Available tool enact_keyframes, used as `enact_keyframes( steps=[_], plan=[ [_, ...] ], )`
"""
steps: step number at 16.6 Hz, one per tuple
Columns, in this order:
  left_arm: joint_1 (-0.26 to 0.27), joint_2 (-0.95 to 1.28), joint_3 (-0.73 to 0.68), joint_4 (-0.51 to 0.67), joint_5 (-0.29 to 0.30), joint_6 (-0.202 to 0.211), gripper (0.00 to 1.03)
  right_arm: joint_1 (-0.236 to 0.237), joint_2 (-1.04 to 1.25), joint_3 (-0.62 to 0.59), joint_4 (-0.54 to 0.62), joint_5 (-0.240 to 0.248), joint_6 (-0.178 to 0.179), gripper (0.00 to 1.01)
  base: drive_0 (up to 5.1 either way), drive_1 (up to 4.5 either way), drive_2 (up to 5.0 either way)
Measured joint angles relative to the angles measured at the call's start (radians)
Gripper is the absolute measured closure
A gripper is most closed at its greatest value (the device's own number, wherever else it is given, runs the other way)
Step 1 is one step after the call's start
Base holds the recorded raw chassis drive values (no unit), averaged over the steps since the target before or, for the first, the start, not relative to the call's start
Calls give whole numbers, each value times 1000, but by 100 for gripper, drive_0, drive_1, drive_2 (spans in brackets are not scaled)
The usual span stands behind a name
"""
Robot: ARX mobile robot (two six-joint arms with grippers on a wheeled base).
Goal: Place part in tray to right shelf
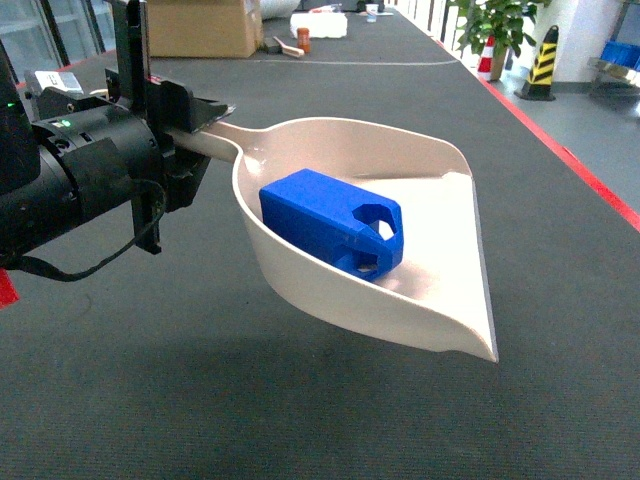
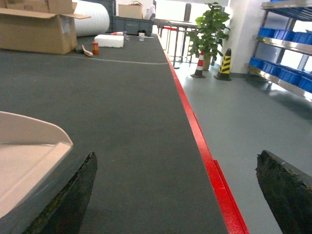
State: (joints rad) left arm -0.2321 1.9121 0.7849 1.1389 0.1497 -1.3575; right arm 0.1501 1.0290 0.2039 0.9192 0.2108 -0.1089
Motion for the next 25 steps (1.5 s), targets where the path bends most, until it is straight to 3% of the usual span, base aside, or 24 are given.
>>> enact_keyframes(
  steps=[2,5,25],
  plan=[
    [0,0,0,3,2,0,89,0,-3,6,10,-18,24,3,246,-120,-120],
    [10,0,0,2,-9,0,89,1,-3,6,6,-21,33,3,494,-252,-252],
    [0,0,-1,-2,0,1,90,1,-3,6,8,-22,34,3,494,-251,-251]
  ],
)
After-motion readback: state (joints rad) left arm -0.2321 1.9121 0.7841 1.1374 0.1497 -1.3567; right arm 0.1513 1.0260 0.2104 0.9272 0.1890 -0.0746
